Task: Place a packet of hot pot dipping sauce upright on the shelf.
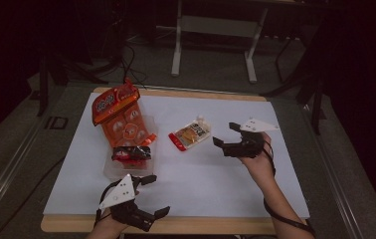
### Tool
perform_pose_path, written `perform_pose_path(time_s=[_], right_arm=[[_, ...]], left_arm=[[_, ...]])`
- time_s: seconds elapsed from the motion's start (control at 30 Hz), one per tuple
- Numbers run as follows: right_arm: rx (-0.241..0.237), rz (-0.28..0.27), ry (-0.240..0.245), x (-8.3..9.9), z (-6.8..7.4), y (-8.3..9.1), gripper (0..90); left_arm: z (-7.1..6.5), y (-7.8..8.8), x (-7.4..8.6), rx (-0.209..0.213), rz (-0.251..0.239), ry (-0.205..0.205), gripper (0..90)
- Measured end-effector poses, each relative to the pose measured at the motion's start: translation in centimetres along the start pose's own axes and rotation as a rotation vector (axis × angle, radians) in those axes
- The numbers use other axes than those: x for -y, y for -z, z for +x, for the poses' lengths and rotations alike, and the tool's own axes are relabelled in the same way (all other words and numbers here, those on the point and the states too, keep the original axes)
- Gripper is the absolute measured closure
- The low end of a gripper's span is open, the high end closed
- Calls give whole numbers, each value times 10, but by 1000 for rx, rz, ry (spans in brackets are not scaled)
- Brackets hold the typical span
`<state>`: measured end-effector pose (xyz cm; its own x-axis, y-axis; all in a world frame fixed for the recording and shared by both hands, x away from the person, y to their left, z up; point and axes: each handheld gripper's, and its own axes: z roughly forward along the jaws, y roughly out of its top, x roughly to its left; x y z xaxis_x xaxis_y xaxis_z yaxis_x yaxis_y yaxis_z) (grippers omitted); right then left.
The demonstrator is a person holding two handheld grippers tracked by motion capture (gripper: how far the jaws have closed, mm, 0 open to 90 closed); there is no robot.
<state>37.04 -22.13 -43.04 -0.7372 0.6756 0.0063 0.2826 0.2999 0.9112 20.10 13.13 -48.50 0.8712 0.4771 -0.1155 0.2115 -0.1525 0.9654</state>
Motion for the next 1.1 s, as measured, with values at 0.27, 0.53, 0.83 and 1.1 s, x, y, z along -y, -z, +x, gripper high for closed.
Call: perform_pose_path(time_s=[0.27, 0.53, 0.83, 1.1], right_arm=[[36, 29, -58, 3, -13, -24, 178], [63, 81, -109, 10, -28, -58, 226], [84, 122, -152, 23, -41, -87, 365], [119, 176, -184, 30, -51, -107, 436]], left_arm=[[0, 6, 15, -36, -26, 8, 25], [-2, 12, 20, -57, -23, 6, 25], [-1, 15, 22, -58, -30, 17, 25], [-3, 17, 23, -61, -30, 14, 25]])
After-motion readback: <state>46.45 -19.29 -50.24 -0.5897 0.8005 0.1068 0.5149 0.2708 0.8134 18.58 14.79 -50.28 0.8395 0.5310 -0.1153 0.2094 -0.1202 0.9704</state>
